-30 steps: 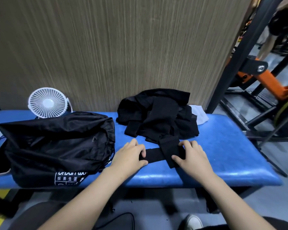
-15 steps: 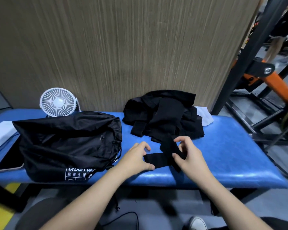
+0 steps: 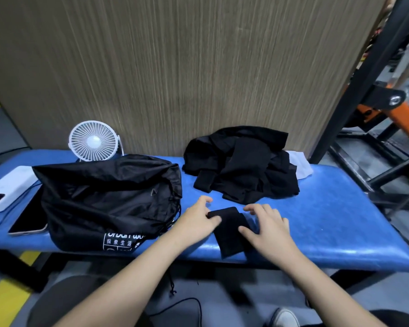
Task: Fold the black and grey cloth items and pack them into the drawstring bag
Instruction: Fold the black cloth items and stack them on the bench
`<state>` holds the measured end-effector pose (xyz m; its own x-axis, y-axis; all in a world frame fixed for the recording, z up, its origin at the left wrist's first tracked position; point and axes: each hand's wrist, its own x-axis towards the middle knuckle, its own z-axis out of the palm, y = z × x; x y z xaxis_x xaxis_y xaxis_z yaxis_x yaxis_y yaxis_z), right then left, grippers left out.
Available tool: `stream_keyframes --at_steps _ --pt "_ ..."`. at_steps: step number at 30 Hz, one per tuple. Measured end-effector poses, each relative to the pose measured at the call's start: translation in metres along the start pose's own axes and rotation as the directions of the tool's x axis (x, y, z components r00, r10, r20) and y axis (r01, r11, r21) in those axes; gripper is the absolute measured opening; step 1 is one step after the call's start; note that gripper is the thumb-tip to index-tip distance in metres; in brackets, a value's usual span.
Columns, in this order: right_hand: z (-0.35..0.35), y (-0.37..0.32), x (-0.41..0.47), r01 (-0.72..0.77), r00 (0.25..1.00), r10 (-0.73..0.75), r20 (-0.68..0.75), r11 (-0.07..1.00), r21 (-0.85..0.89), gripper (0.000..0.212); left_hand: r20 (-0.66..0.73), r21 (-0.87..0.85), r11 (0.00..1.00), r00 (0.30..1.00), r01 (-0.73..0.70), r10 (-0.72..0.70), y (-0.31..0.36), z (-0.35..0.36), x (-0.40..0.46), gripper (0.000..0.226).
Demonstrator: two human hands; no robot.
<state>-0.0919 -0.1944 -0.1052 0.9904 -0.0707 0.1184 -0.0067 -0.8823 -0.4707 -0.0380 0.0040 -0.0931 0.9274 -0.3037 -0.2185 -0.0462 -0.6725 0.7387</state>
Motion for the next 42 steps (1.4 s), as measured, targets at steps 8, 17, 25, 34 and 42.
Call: stream_keyframes --at_steps 8,17,25,34,42 --pt "0.003 -0.005 0.007 -0.079 0.993 0.043 0.108 0.931 0.356 0.05 -0.083 0.224 0.972 0.992 -0.073 0.093 0.004 0.02 0.002 0.072" --pt "-0.019 -0.026 0.011 -0.11 0.994 0.002 0.111 0.187 0.976 0.044 0.038 -0.623 0.782 0.997 -0.023 0.06 0.012 -0.003 -0.008 0.06" --pt "-0.011 -0.048 0.018 -0.161 0.987 0.031 0.158 0.268 0.95 0.034 -0.073 -0.657 0.747 0.995 -0.103 0.074 0.002 -0.023 -0.013 0.053" --pt "0.005 -0.028 0.019 -0.174 0.984 0.126 0.123 0.815 0.553 0.03 -0.201 0.034 0.989 0.969 -0.141 0.145 -0.008 -0.007 -0.005 0.06" --pt "0.019 -0.027 0.025 0.02 0.993 -0.04 0.108 0.984 0.176 0.028 -0.183 0.31 0.948 0.974 -0.073 0.135 -0.01 -0.004 0.001 0.053"
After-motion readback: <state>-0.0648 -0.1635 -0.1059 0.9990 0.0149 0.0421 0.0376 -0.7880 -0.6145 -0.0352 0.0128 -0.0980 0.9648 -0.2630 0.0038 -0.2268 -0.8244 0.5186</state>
